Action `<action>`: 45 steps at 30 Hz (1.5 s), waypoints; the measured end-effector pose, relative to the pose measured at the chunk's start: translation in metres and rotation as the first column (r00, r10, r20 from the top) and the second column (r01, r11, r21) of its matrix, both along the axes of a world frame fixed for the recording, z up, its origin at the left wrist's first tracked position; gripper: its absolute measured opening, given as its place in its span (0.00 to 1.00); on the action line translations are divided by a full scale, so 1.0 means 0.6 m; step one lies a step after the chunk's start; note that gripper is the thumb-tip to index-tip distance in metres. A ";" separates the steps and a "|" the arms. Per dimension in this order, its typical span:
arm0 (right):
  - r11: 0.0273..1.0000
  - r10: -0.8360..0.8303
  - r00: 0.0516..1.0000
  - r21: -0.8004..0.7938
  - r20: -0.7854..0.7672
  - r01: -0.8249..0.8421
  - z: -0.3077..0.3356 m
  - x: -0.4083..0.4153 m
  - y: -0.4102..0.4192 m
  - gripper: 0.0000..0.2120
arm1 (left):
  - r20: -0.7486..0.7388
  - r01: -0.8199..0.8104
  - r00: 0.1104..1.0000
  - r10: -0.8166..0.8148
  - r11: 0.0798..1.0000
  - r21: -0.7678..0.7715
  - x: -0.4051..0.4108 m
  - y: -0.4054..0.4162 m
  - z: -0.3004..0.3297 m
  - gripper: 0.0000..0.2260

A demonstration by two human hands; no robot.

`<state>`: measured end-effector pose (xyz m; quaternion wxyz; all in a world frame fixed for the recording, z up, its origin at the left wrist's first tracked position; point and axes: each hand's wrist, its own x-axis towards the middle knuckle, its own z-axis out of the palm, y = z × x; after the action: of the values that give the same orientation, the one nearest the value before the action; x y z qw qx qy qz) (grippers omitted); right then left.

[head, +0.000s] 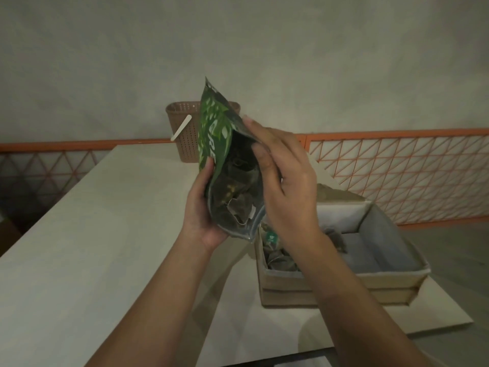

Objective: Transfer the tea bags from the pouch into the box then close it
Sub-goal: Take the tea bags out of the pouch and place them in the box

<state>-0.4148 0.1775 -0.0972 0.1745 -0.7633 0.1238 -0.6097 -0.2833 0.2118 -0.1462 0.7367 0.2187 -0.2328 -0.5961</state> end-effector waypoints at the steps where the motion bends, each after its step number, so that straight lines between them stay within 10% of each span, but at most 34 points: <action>1: 0.999 -0.017 0.999 0.035 -0.031 0.018 -0.006 0.002 0.000 0.15 | 0.008 -0.001 1.000 0.001 1.000 0.025 0.000 -0.003 0.000 0.23; 12: 0.951 0.043 0.997 0.310 -0.070 -0.019 -0.031 -0.030 0.011 0.22 | -0.063 0.055 0.997 -0.048 0.993 0.109 -0.005 -0.008 -0.006 0.26; 20: 0.889 -0.268 0.681 0.098 -0.681 0.448 -0.057 -0.030 0.030 0.15 | -0.120 0.033 0.993 -0.014 0.987 0.158 -0.010 -0.009 -0.008 0.24; 28: 0.912 -0.063 0.968 0.380 -0.243 0.155 -0.036 -0.058 0.025 0.05 | -0.116 0.029 0.993 -0.014 0.990 0.134 -0.008 -0.008 -0.012 0.28; 34: 0.836 0.081 0.986 0.528 0.146 -0.146 -0.003 -0.106 0.020 0.07 | -0.152 0.057 0.988 -0.040 0.992 0.112 -0.012 -0.007 -0.016 0.23; 45: 0.761 0.057 0.919 0.613 -0.389 0.212 -0.053 -0.136 -0.028 0.08 | -0.136 0.052 0.990 -0.037 0.993 0.108 -0.009 -0.009 -0.022 0.20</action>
<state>-0.4963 0.1607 -0.1291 0.3718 -0.7549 0.3893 -0.3746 -0.2885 0.2066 -0.1591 0.7236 0.2137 -0.1539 -0.6380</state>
